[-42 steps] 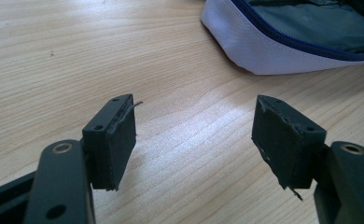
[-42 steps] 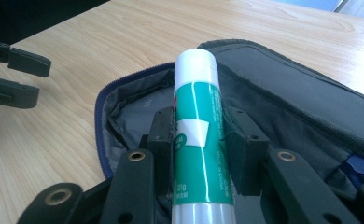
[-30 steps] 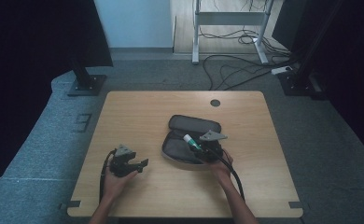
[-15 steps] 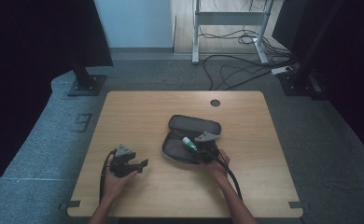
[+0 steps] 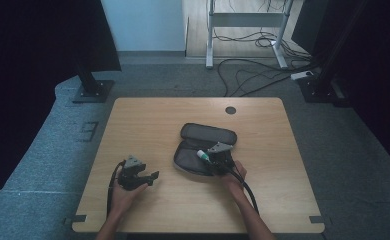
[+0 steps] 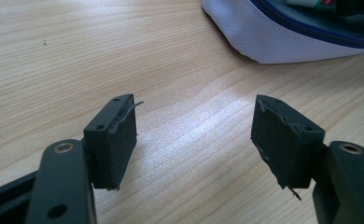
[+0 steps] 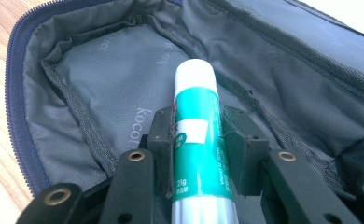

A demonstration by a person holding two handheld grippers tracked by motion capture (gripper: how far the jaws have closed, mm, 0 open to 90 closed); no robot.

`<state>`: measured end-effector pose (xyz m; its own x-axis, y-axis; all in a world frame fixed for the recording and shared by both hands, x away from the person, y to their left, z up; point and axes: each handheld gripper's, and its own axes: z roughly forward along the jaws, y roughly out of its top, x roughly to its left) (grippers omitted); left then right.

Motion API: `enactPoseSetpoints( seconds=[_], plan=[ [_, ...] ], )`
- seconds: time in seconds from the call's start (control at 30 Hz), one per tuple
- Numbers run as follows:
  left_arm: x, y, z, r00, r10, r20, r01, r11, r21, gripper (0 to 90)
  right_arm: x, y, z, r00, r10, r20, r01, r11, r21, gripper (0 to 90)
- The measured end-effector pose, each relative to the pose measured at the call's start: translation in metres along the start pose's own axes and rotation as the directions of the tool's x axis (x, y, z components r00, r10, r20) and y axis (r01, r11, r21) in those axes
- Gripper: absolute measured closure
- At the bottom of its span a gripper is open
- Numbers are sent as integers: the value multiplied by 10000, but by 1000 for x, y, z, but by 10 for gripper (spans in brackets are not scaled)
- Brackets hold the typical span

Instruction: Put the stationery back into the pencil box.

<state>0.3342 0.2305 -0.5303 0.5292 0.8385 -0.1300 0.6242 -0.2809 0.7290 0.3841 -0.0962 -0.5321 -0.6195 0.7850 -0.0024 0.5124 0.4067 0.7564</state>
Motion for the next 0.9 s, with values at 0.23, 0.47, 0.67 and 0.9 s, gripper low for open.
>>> enactPoseSetpoints(
  seconds=[0.23, 0.47, 0.67, 0.9],
  plan=[
    [0, 0, 0, 10000, -14, -5, 14, 10000, -19, 314, -1, -2, 1, 10000, 50, -10, -50, 9999, 138, 634],
    [0, 0, 0, 10000, -8, -5, 8, 10000, -25, 314, 0, -2, -2, 9999, 100, 62, -100, 9999, -6, 558],
    [0, 0, -1, 10000, 5, -1, -5, 10000, -22, 314, -2, -2, -5, 9986, 518, 120, -513, 9978, -410, 461],
    [-1, 0, -1, 10000, 40, -11, -40, 10000, -53, 314, -3, -2, -19, 9962, 845, 196, -817, 9902, -1136, 430]
  ],
)
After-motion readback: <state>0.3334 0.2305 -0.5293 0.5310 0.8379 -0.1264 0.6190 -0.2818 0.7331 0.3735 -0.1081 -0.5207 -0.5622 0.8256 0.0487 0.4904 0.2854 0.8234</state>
